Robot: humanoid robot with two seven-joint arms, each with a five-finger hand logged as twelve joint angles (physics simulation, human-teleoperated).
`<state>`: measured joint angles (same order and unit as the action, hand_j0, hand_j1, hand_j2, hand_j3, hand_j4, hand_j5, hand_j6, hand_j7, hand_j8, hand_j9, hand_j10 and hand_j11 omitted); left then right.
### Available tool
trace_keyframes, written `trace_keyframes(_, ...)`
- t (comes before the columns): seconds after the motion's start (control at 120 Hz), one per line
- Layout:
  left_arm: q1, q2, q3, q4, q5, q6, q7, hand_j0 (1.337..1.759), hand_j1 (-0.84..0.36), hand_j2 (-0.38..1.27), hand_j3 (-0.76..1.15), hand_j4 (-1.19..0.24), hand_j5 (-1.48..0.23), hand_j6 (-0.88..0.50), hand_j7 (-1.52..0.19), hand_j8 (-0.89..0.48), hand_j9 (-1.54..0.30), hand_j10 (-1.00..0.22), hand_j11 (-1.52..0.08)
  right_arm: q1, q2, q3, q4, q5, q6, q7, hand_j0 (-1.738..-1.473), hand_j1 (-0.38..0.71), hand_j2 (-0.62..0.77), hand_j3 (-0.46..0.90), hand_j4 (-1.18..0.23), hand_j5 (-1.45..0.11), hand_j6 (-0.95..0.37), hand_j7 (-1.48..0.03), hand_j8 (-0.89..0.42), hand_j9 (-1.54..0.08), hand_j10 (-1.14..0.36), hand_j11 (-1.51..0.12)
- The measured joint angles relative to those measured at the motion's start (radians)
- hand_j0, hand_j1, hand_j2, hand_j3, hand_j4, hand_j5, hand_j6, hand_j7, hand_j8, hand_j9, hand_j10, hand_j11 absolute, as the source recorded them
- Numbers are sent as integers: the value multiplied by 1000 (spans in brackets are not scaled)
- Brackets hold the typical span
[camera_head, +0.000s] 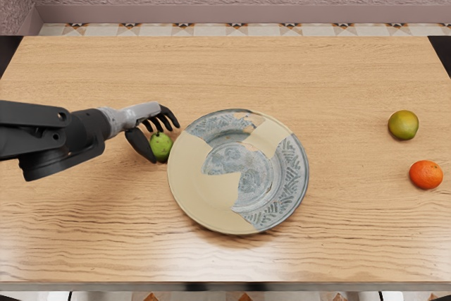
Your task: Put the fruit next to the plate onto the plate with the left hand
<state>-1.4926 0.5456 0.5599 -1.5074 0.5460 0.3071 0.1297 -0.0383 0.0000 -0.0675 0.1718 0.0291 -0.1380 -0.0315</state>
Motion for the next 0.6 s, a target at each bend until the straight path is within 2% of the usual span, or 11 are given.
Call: trace_keyframes(0.6,25,2,1,-22,0,49,-24,1658,-195,92,0,-454,-590,-455,-590,-455,-590,-454,-590,0,0,0,0,0,0,0,-1658,-314,-6,0,-30,-38,-30,-38,-30,-38,-29,-38)
